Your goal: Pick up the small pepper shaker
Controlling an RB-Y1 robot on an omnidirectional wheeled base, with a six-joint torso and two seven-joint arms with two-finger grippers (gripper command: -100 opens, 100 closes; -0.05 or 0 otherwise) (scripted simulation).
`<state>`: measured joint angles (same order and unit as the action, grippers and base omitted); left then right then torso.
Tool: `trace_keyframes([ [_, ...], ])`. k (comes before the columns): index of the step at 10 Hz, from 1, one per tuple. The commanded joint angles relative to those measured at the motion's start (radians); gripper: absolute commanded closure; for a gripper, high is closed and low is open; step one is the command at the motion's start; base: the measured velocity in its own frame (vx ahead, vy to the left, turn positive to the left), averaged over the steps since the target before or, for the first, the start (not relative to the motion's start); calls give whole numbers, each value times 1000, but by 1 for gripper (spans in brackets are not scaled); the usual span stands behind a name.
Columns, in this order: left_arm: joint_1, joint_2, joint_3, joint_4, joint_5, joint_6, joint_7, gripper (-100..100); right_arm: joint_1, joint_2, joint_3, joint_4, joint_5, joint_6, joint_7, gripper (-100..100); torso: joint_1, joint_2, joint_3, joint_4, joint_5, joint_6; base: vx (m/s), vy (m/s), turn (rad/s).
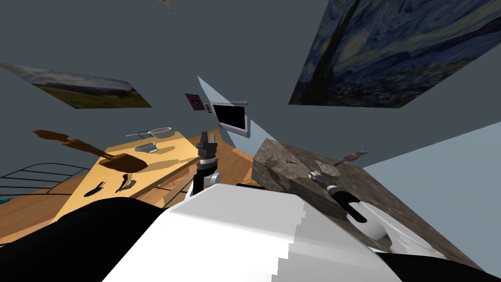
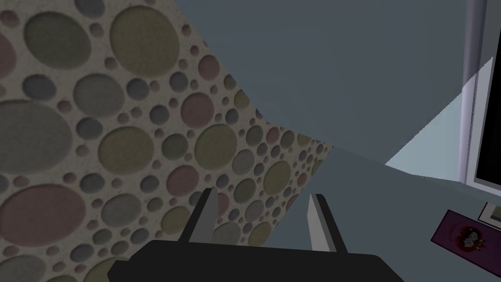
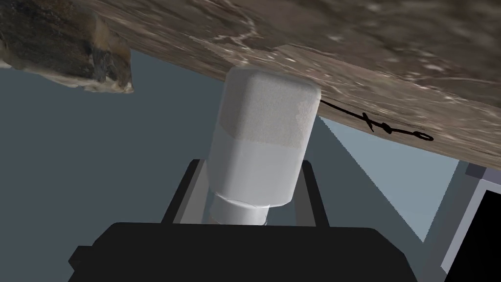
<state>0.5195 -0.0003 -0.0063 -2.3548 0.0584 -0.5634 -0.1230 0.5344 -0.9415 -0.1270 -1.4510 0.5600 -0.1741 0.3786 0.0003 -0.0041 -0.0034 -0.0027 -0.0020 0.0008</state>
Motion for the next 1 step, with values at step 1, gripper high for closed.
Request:
trace_keyframes([
  [1,0,0,0,0,0,0,0,0,0,0,0,0,0,0,0,0,0,0,0,0,0,0,0,0,0],
])
